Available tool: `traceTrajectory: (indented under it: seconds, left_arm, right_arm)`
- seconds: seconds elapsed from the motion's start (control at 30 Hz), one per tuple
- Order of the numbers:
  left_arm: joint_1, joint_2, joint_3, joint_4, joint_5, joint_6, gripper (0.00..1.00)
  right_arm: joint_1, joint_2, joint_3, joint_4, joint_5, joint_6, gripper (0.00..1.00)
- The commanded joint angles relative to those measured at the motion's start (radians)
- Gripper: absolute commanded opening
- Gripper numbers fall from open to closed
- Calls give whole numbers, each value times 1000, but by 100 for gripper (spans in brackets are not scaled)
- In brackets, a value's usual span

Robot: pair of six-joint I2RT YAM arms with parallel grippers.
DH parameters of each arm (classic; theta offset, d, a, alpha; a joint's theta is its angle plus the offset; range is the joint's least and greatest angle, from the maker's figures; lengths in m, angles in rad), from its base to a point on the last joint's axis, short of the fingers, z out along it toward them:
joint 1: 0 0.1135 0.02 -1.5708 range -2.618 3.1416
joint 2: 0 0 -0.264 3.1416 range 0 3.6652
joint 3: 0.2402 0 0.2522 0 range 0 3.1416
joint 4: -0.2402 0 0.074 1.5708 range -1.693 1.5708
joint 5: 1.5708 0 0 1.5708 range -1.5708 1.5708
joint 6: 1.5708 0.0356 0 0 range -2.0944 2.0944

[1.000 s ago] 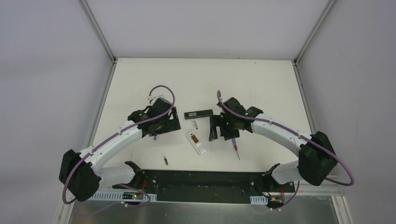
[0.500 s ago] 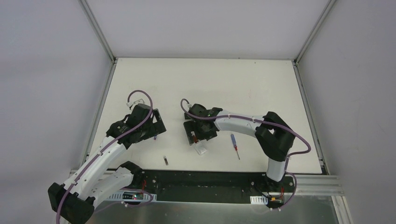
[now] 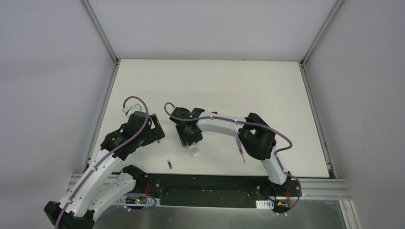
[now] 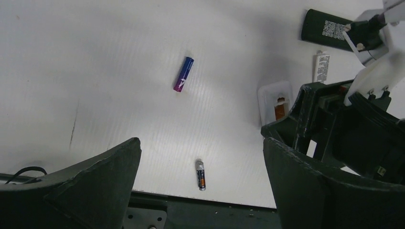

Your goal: Unload the batteries from the remote control

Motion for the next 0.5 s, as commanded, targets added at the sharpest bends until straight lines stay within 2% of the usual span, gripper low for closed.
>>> traceTrajectory:
  seconds: [0.0, 0.13, 0.37, 0.47]
  left_arm:
    - [7, -8, 5, -47, -46, 16, 99]
    - [7, -12, 11, -53, -48, 8, 99]
    - [7, -24, 0, -56, -42, -22, 99]
    - [6, -30, -2, -57, -44, -26, 99]
  right_arm:
    - [10, 89, 167, -18, 30, 37, 34]
    - [-6, 171, 305, -55, 30, 82, 34]
    - [-43, 233, 390, -25, -14, 134, 36]
    - [-46, 267, 474, -46, -36, 138, 42]
